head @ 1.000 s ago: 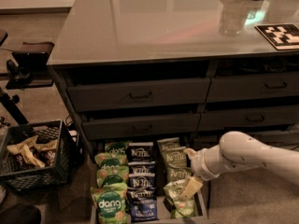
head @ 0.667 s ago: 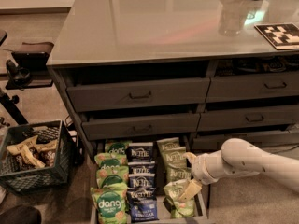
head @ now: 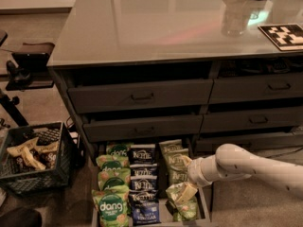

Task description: Pick blue chip bag from bottom drawer and place on counter

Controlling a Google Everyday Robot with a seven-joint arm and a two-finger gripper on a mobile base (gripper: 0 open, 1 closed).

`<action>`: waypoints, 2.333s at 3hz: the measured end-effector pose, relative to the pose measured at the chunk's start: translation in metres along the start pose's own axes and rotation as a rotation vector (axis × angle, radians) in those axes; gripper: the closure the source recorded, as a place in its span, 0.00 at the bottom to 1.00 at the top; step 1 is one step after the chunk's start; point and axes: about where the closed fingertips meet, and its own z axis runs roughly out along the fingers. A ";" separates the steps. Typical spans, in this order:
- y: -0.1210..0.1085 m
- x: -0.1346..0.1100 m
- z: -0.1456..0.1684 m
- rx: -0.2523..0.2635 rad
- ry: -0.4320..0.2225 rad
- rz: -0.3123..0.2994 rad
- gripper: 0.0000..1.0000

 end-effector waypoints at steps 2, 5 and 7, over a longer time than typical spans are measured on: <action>-0.016 0.017 0.067 -0.022 -0.060 -0.146 0.00; -0.014 0.022 0.109 -0.059 -0.104 -0.167 0.00; -0.006 0.036 0.158 -0.102 -0.085 -0.163 0.00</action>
Offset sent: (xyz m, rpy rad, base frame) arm 0.0311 0.0381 -0.0941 0.0769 -0.1374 0.1934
